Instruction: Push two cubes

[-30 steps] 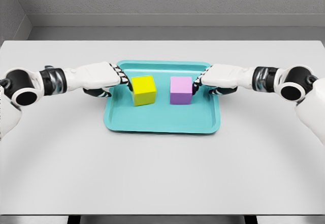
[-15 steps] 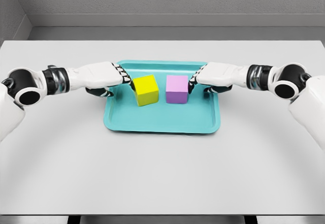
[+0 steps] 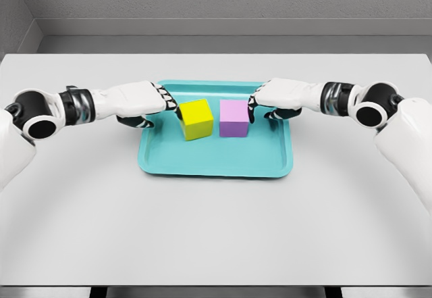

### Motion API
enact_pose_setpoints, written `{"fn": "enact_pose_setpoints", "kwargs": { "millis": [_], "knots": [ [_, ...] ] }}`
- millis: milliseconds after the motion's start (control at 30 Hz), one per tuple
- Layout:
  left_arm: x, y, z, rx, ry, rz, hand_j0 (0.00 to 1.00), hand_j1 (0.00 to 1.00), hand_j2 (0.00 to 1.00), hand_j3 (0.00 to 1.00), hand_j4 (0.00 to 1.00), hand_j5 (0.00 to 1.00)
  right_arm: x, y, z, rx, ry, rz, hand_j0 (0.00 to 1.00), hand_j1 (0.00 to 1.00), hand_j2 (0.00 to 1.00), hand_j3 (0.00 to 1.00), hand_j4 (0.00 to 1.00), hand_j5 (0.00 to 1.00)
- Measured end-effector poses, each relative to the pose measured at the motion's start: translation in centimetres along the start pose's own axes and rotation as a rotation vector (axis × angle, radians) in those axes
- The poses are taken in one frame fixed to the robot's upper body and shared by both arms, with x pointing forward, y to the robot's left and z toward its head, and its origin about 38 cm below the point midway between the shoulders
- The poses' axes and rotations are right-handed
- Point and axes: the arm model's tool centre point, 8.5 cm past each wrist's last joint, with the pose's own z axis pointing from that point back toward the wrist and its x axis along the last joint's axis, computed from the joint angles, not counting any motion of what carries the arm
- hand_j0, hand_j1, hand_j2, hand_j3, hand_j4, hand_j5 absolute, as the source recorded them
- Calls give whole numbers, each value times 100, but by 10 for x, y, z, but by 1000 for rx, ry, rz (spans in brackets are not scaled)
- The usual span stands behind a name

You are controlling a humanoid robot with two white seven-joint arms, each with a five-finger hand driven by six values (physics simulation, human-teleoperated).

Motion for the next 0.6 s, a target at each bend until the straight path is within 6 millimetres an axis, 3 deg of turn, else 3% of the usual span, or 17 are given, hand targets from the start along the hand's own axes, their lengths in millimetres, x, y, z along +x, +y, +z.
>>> {"fn": "enact_pose_setpoints", "kwargs": {
  "millis": [600],
  "knots": [
    [-13, -8, 6, -19, 36, 30, 75, 75, 75, 75, 75, 75, -9, 6, 13, 28, 25, 17, 62, 62, 62, 62, 62, 62]
  ]
}}
